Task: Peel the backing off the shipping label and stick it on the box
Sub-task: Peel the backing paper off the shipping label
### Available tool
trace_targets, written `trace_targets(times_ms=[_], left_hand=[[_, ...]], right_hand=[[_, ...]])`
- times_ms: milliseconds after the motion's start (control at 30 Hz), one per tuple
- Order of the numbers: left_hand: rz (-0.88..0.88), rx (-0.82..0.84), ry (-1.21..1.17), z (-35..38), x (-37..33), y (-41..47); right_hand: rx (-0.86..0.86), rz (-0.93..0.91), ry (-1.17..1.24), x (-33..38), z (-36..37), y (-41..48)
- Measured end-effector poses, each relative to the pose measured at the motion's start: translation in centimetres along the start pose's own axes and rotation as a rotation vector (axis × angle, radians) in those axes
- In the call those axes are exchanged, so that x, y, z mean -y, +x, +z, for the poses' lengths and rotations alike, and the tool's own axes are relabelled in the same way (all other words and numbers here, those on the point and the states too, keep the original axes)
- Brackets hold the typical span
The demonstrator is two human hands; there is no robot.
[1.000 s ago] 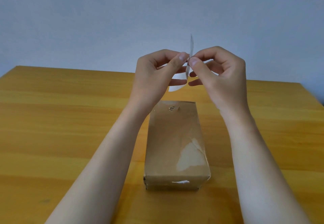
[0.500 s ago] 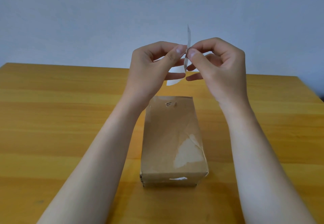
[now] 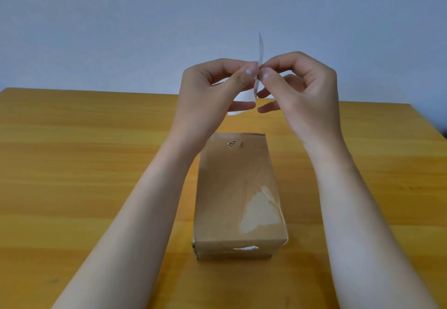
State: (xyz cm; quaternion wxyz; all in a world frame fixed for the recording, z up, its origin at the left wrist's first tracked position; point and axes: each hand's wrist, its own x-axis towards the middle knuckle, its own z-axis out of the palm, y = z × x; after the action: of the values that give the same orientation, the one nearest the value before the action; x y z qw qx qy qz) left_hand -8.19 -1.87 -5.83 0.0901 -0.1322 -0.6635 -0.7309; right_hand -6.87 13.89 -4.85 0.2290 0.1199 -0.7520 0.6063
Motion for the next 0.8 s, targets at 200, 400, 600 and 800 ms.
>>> trace_targets(times_ms=[200, 400, 600, 800], left_hand=[[0.015, 0.007, 0.031, -0.07, 0.15, -0.01], [0.023, 0.037, 0.059, -0.11, 0.20, 0.14], [0.057, 0.061, 0.078, -0.08, 0.62, 0.37], [0.020, 0.050, 0.065, 0.01, 0.69, 0.30]], right_hand=[[0.002, -0.001, -0.008, -0.07, -0.10, 0.04], [0.010, -0.014, 0.010, -0.01, -0.22, -0.04], [0.010, -0.009, 0.024, -0.06, -0.16, 0.01], [-0.023, 0.032, 0.028, -0.46, -0.28, 0.17]])
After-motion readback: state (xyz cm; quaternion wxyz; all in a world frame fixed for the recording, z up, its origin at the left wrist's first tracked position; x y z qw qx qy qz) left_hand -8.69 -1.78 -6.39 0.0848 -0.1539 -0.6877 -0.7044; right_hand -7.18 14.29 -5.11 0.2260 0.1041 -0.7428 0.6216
